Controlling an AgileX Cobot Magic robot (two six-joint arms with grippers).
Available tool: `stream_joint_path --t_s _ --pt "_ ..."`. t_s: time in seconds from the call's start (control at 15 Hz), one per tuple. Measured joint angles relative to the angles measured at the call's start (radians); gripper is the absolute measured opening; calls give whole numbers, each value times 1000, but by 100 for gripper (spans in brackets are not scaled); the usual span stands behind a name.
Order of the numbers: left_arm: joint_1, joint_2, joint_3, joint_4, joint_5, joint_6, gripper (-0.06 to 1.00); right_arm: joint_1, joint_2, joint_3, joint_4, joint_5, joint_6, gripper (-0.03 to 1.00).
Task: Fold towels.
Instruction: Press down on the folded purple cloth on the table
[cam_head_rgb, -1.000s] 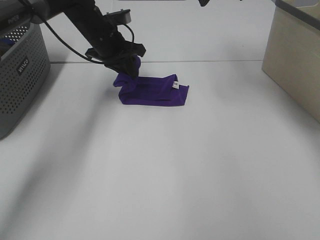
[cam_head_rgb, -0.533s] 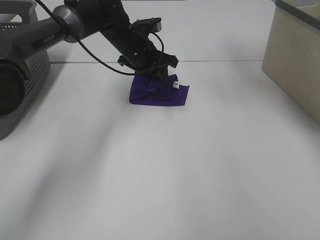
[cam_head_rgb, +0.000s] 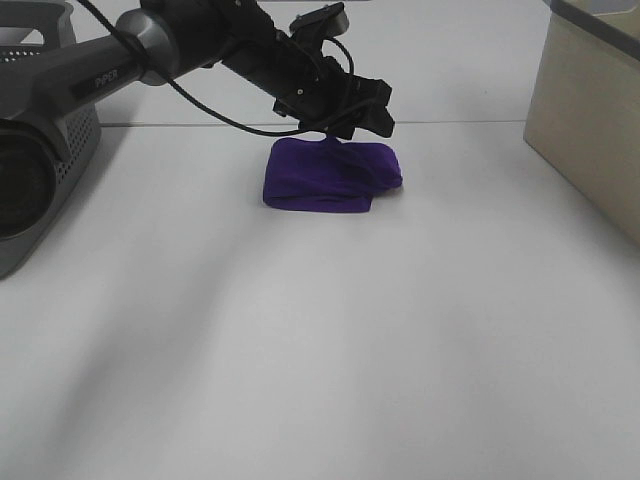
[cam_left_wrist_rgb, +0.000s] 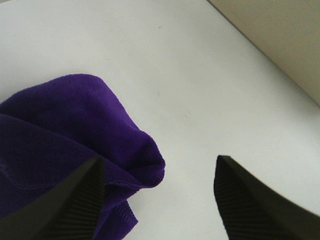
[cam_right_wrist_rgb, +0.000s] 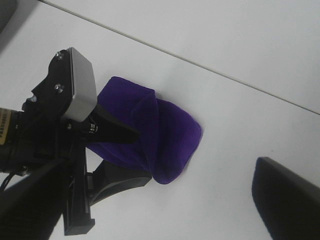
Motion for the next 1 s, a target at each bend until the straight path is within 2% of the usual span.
stream_joint_path --t_s 0.13,0.2,0.27,0.33,0.47,0.6,0.87,0.93,1.0 --pt "6 -22 0 51 13 16 58 0 -12 0 -1 0 0 96" --pt "17 -49 0 114 37 1 59 0 -28 0 -1 0 0 96" --pt "34 -80 0 198 76 -31 59 0 -40 0 -2 0 0 96" --pt "82 -150 0 399 186 -119 59 0 -62 0 -2 0 0 96" --pt "139 -207 0 522 307 -214 59 0 -74 0 -1 0 0 96" --pt "203 -240 0 577 374 -271 59 0 -80 4 1 -1 0 96" --pt "286 -293 0 599 384 -302 59 0 -87 69 8 0 -14 96" --pt "303 -304 0 600 384 -303 59 0 -71 84 40 -1 -57 96" --pt "317 -316 0 600 384 -307 59 -1 -38 91 115 -1 -137 96"
